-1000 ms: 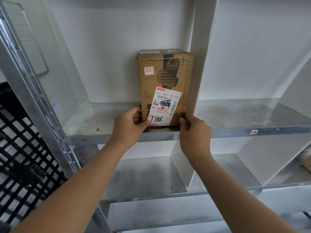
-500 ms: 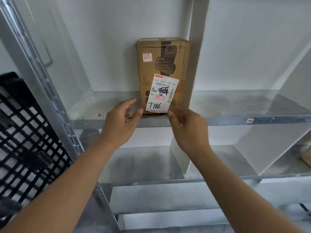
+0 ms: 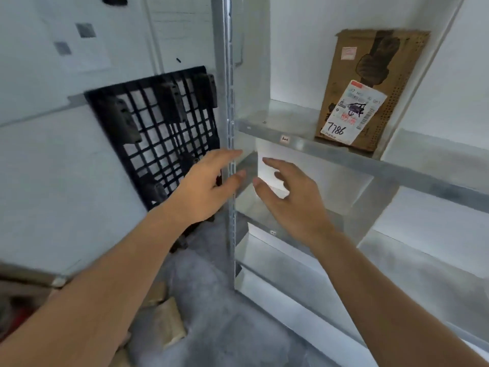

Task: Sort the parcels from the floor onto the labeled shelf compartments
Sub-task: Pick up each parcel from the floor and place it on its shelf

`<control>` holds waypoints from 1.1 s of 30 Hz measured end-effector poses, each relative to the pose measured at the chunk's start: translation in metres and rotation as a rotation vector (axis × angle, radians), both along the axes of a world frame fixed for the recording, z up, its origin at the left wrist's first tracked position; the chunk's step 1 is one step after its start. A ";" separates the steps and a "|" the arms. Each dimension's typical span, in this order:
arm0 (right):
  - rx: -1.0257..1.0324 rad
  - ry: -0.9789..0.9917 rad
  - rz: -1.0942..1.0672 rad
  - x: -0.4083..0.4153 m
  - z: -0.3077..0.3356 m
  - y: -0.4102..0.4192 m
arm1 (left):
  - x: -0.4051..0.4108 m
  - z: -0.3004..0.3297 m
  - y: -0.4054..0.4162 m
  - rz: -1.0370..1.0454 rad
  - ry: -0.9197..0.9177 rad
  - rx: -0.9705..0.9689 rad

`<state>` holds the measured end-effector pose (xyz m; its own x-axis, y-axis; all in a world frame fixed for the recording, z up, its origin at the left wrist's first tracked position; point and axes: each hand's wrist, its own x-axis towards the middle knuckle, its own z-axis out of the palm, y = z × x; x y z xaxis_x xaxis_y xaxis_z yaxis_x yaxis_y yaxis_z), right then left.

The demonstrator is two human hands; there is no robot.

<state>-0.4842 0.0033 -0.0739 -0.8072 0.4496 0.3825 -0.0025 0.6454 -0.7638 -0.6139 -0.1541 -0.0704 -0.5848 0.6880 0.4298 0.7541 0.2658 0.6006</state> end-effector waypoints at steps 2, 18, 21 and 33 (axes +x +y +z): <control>0.004 -0.005 0.084 -0.014 -0.007 -0.025 | -0.001 -0.006 -0.036 0.059 0.045 -0.046; -0.010 -0.289 0.470 -0.168 -0.149 -0.212 | -0.097 -0.162 -0.265 0.408 -0.263 -0.389; -0.035 -0.378 0.471 -0.192 -0.191 -0.223 | -0.121 -0.201 -0.275 0.407 -0.326 -0.425; 0.133 -0.601 0.607 -0.314 -0.436 -0.199 | -0.213 -0.440 -0.268 0.575 -0.623 -0.535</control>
<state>-0.7985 -0.1960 -0.5103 -0.9755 -0.1428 -0.1674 0.0046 0.7474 -0.6643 -0.8264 -0.4217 -0.5100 -0.9047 0.2437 -0.3496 0.0182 0.8416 0.5398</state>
